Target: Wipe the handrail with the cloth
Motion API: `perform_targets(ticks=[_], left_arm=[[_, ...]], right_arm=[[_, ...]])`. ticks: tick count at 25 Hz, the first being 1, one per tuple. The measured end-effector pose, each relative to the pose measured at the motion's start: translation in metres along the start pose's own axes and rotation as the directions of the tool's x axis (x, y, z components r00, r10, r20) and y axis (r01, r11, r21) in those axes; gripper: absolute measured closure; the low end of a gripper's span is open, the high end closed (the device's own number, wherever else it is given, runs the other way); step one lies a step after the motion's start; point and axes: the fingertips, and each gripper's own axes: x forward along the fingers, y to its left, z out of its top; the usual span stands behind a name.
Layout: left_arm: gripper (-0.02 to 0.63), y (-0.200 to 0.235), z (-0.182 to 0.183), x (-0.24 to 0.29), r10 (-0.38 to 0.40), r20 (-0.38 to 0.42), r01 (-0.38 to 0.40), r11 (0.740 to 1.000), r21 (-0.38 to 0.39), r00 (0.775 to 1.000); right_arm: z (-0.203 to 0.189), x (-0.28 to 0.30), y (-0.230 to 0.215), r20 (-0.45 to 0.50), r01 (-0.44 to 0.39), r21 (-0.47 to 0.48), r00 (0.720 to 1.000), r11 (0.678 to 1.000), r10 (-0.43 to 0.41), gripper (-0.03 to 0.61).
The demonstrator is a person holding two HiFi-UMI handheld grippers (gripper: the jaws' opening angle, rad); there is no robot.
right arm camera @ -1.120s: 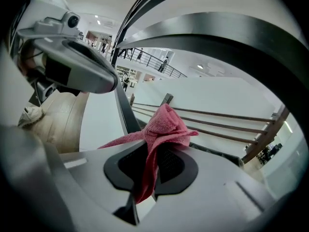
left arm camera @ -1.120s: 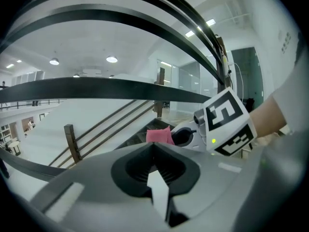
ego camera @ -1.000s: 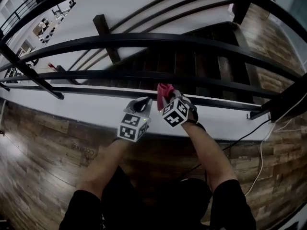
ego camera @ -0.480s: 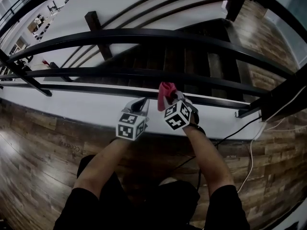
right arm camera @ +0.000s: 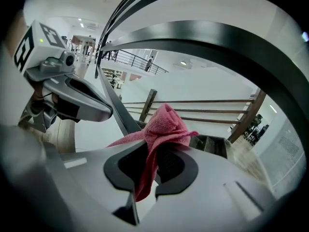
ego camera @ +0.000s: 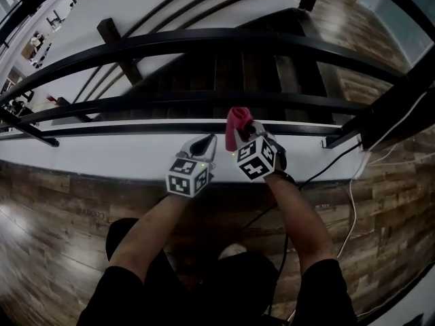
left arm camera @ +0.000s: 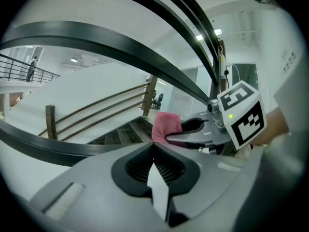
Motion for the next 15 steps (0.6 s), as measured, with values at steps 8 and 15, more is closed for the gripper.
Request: perform_targets(ticks=[8,15], left_arm=[[0.614,-0.044,0.023,0.030,-0.098,0.012,0.097,0.994,0.042,0.995],[0.614,-0.068,0.019,0.054,-0.130,0.000,0.130,0.991,-0.005,0.991]], right_arm=[[-0.031,-0.018,-0.030,-0.042,0.046,0.043,0.998,0.998,-0.044,0.534],[-0.057,-0.031,-0.058,-0.081,0.085,0.065,0.994,0.994,-0.079,0.534]])
